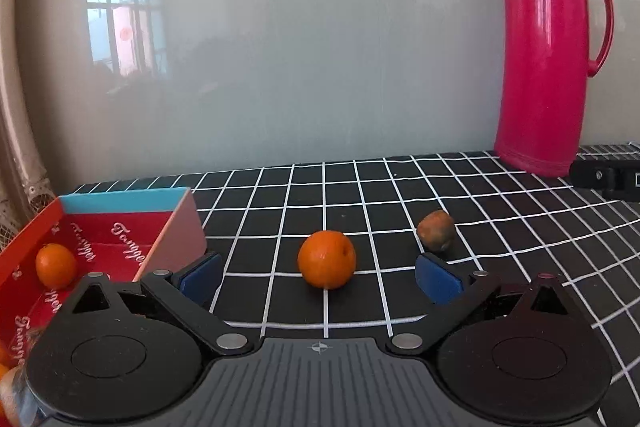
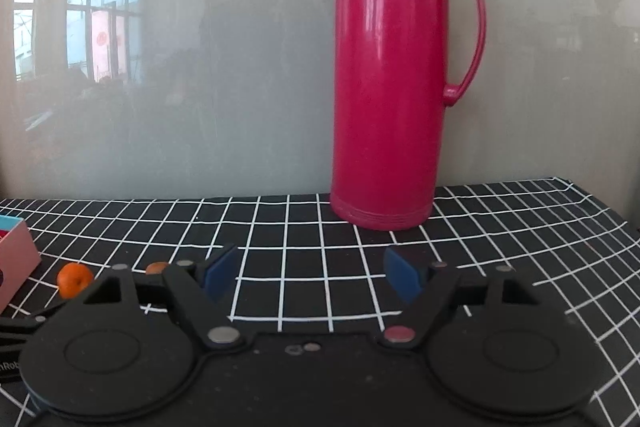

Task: Organize fruits
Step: 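Move the left gripper to the mandarin on the table and grasp it, then carry the mandarin into the red box and open the left gripper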

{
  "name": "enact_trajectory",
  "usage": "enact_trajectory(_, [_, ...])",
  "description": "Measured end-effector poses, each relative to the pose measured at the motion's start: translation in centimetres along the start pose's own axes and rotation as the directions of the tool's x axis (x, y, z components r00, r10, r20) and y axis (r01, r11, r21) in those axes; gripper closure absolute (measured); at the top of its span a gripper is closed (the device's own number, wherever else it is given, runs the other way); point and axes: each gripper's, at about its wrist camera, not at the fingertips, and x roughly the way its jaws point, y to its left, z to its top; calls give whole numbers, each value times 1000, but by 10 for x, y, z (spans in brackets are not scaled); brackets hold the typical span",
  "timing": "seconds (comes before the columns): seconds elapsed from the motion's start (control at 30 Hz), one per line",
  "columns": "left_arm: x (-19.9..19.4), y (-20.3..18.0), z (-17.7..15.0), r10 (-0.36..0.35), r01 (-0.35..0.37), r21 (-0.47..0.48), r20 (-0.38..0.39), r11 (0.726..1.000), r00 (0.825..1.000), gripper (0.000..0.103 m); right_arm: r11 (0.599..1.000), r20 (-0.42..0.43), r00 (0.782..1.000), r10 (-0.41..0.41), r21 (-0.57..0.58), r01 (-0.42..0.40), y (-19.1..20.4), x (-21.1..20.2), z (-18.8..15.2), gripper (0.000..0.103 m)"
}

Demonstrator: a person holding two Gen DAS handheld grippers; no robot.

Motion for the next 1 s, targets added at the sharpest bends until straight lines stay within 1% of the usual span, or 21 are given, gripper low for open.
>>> enact_trajectory(0.03, [3,0,2,-2,2,-4,-2,1000,1000,10,1000,-2,1000,3,0,-3,0,3,1,24])
enact_trajectory(0.07, [7,0,3,-8,8,-10,-7,1000,1000,12,1000,-5,1000,6,3,-6,0,6,1,24])
enact_trajectory(0.17, [21,-3,2,8,-8,-1,-33,1000,999,14,1000,-21,1000,9,12,-9,-1,11,-1,24])
enact_trajectory(0.27, [34,-4,3,3,-4,-6,-62,1000,998,21,1000,-31,999,7,15,-7,-3,16,-2,24])
enact_trajectory(0.33, [40,-7,3,-3,3,-3,-76,1000,997,32,1000,-39,999,5,14,-5,-4,19,-4,24])
enact_trajectory(0.4, [43,-8,4,-10,9,-8,-89,1000,996,39,1000,-49,999,6,14,-5,-6,22,-5,24])
enact_trajectory(0.47, [47,-8,4,-16,14,-12,-105,1000,994,43,1000,-52,999,6,14,-5,-6,24,-6,24])
enact_trajectory(0.5, [49,-7,4,-23,22,-15,-118,1000,993,48,1000,-51,999,7,12,-7,-7,23,-6,24])
enact_trajectory(0.53, [49,-7,4,-33,31,-18,-117,999,993,52,1000,-50,999,10,11,-9,-6,23,-6,24])
enact_trajectory(0.57, [49,-8,4,-35,33,-17,-116,999,993,53,1000,-49,999,11,9,-11,-6,22,-7,23])
enact_trajectory(0.63, [49,-9,4,-21,20,-11,-109,1000,994,64,1000,-47,999,8,6,-8,-6,21,-8,23])
enact_trajectory(0.83, [38,-6,4,-43,41,-18,-92,999,995,64,1000,-46,999,-12,6,13,-9,20,-8,23])
enact_trajectory(1.0, [11,-4,3,-56,57,12,-65,998,996,64,1000,-44,999,-1,8,1,-5,18,-7,23])
